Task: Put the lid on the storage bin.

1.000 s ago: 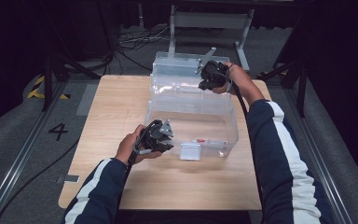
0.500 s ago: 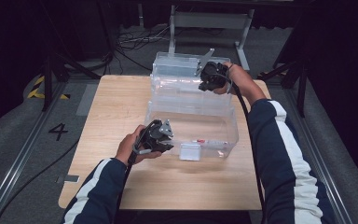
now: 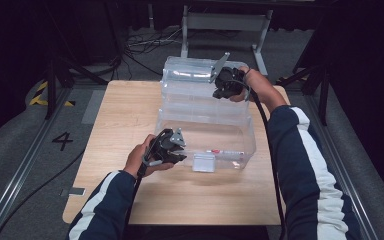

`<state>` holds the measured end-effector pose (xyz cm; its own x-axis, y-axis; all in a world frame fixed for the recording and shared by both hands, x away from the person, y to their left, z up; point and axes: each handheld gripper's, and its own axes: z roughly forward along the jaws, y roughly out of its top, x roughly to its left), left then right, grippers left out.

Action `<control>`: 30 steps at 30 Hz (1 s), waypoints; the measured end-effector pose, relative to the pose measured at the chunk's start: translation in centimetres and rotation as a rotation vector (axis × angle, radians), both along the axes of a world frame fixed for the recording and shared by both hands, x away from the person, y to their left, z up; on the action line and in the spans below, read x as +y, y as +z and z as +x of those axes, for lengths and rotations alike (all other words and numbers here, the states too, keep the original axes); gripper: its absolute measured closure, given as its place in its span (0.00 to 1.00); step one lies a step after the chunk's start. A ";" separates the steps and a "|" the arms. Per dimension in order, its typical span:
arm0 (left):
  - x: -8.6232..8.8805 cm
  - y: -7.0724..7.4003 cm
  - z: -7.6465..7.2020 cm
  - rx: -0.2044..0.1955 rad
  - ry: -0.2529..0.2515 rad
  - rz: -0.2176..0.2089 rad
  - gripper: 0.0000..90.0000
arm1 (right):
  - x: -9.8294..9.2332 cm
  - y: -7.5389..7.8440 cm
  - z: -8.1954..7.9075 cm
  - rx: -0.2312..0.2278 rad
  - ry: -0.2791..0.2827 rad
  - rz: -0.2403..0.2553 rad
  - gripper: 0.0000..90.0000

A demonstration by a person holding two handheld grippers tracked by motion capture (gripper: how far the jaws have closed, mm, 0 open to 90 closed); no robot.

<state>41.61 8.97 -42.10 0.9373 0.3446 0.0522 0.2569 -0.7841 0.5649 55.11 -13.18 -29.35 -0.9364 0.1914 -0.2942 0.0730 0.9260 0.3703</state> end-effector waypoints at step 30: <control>-0.1 0.0 0.0 -0.005 0.003 0.000 0.77 | -0.7 0.1 -3.4 -0.041 0.032 0.061 1.00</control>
<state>41.56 8.89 -42.13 0.9361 0.3471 0.0565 0.2564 -0.7834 0.5662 51.74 -13.87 -29.20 -0.9297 0.1806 -0.3211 0.0276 0.9033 0.4280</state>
